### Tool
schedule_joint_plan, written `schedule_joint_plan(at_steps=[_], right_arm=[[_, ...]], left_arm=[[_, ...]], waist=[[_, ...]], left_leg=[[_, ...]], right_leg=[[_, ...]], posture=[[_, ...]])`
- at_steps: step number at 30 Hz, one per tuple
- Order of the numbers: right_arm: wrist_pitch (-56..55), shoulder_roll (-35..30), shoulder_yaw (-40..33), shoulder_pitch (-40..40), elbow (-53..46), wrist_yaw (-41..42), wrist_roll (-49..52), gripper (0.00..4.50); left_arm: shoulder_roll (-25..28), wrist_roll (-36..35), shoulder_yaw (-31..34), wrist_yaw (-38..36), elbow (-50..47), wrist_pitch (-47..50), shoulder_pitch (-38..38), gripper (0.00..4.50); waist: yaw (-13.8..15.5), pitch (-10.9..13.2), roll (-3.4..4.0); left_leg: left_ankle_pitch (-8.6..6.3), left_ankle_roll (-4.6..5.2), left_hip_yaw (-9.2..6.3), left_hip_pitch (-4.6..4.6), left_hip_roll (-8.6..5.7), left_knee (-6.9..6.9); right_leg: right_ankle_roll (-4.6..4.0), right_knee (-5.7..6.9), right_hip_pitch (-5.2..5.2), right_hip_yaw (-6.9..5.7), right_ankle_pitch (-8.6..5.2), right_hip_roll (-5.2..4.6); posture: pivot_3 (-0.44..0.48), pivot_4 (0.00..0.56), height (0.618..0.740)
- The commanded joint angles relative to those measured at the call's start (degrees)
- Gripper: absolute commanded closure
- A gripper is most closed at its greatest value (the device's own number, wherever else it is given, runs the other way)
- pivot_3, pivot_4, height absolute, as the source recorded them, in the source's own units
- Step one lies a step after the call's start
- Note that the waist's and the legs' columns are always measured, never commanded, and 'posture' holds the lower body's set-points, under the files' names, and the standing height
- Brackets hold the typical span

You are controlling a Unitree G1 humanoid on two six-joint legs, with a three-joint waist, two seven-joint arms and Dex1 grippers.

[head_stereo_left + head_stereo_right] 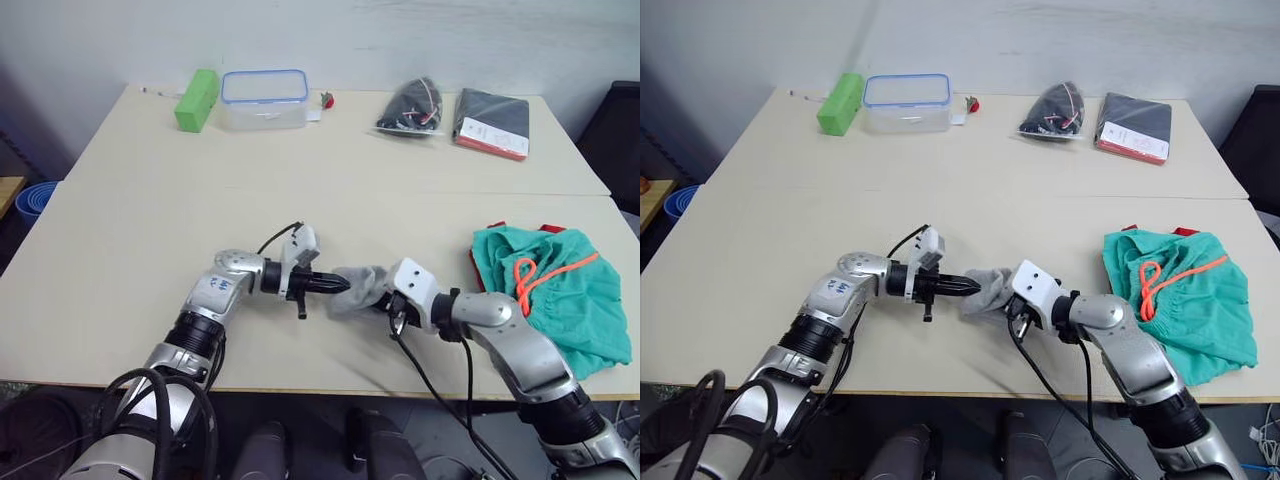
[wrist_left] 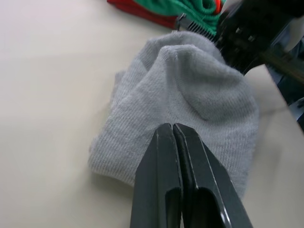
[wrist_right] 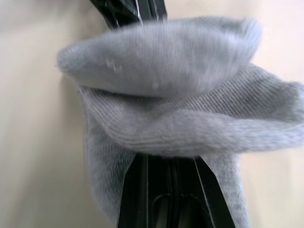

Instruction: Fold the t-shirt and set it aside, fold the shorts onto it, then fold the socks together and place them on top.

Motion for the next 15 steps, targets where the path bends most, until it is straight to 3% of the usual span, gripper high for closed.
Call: schedule_joint_plan(at_steps=[1,9,12,15], right_arm=[[4.3,-2.2,-4.1,3.2,-5.4,-0.5,2.2,4.5],[11.6,-7.0,-16.5,8.5,-14.8,-0.8,8.4,4.5],[16.5,-6.3,-21.1,3.5,-16.6,-1.5,13.5,4.5],[20.4,-3.8,-20.5,-3.0,-17.4,-3.5,17.2,4.5]], left_arm=[[-1.5,3.5,-1.6,1.7,1.8,-2.8,-1.9,4.45],[-3.3,6.9,-2.0,3.1,4.7,-6.1,-3.0,4.45],[-3.4,7.9,-2.4,3.0,4.3,-7.1,-2.8,4.45],[-3.6,8.5,-2.5,3.0,3.7,-7.2,-2.5,4.45]], waist=[[0.5,0.0,0.0],[0.6,0.0,0.0],[0.4,0.0,0.0],[0.3,0.0,0.01]], left_leg=[[0.0,0.0,0.0,0.0,0.0,0.0],[0.01,0.11,0.03,-0.03,-0.06,0.06],[0.03,0.14,0.04,-0.01,-0.06,0.08],[0.03,0.14,0.06,0.02,0.01,0.08]], right_leg=[[0.0,-0.01,0.0,0.0,0.0,0.01],[0.11,-0.07,0.02,-0.2,0.06,0.0],[0.16,-0.08,0.05,-0.41,0.09,-0.02],[0.15,-0.08,0.06,-0.46,0.09,-0.04]], posture=[[0.0,0.15,0.74],[0.0,0.15,0.74],[0.0,0.15,0.74],[0.0,0.15,0.74]])
